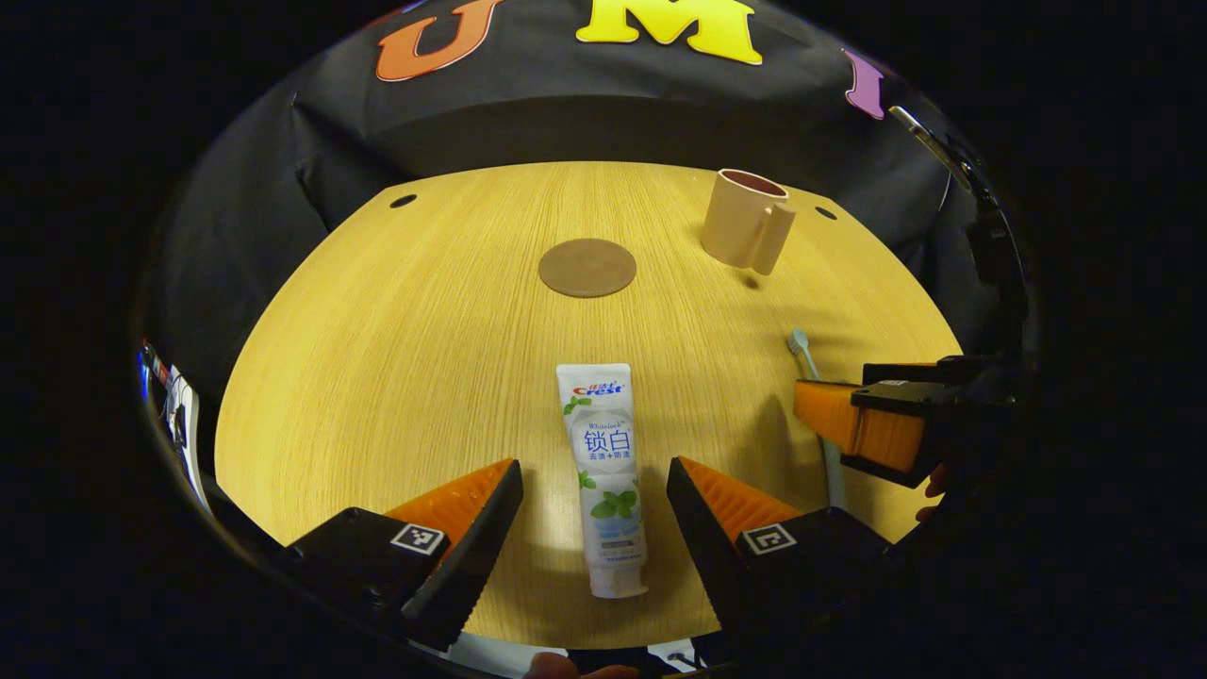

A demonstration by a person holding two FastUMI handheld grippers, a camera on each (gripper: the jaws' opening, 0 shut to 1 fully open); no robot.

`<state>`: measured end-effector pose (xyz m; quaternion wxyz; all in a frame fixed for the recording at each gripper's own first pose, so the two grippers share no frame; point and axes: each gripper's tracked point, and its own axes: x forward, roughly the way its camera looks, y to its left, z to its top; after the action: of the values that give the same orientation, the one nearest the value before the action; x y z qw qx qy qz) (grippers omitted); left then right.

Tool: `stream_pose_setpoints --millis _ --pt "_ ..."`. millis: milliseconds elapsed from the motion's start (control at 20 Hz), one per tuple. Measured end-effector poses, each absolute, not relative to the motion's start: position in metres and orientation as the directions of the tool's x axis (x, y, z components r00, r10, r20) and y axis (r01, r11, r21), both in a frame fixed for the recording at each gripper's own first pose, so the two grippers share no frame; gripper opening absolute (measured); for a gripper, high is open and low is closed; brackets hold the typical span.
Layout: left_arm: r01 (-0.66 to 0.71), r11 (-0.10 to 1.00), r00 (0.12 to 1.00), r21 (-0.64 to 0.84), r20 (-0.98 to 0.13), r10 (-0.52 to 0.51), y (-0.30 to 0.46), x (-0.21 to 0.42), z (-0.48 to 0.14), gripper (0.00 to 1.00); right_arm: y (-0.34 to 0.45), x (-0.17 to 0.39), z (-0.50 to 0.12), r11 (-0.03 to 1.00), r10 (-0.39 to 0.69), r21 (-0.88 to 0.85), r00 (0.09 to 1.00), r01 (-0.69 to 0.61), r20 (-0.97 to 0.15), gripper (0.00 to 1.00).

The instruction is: Put the toothbrush and toothpaste on the desktop into the cup, then pick up the cup and place it on the coaster on the desktop.

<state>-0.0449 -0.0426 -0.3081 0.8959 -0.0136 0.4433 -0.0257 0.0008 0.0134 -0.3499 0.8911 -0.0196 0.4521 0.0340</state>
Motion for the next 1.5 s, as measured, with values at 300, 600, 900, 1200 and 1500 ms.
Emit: stream_pose_setpoints --millis 300,600,900,1200,1500 --pt "0.040 0.998 0.569 -0.053 -0.819 -0.066 -0.045 -0.048 -0.317 0.95 0.020 0.009 -0.359 0.996 0.053 0.006 0.562 -0.084 -0.825 0.94" --pt "0.035 0.998 0.540 -0.049 -0.839 -0.060 -0.042 -0.054 -0.330 0.80 0.023 0.011 -0.361 0.997 0.069 0.035 0.546 -0.072 -0.835 0.51" --pt "0.040 0.998 0.537 -0.040 -0.842 -0.055 -0.043 -0.051 -0.331 0.67 0.024 0.013 -0.361 0.997 0.076 0.054 0.532 -0.058 -0.843 0.10" --pt "0.024 0.998 0.518 -0.050 -0.853 -0.055 -0.044 -0.050 -0.331 0.42 0.023 0.015 -0.361 0.997 0.081 0.068 0.527 -0.043 -0.846 0.01" --pt "0.017 0.997 0.498 -0.074 -0.864 -0.072 -0.045 -0.059 -0.326 0.27 0.026 0.023 -0.350 0.996 0.091 0.086 0.549 -0.034 -0.831 0.00"
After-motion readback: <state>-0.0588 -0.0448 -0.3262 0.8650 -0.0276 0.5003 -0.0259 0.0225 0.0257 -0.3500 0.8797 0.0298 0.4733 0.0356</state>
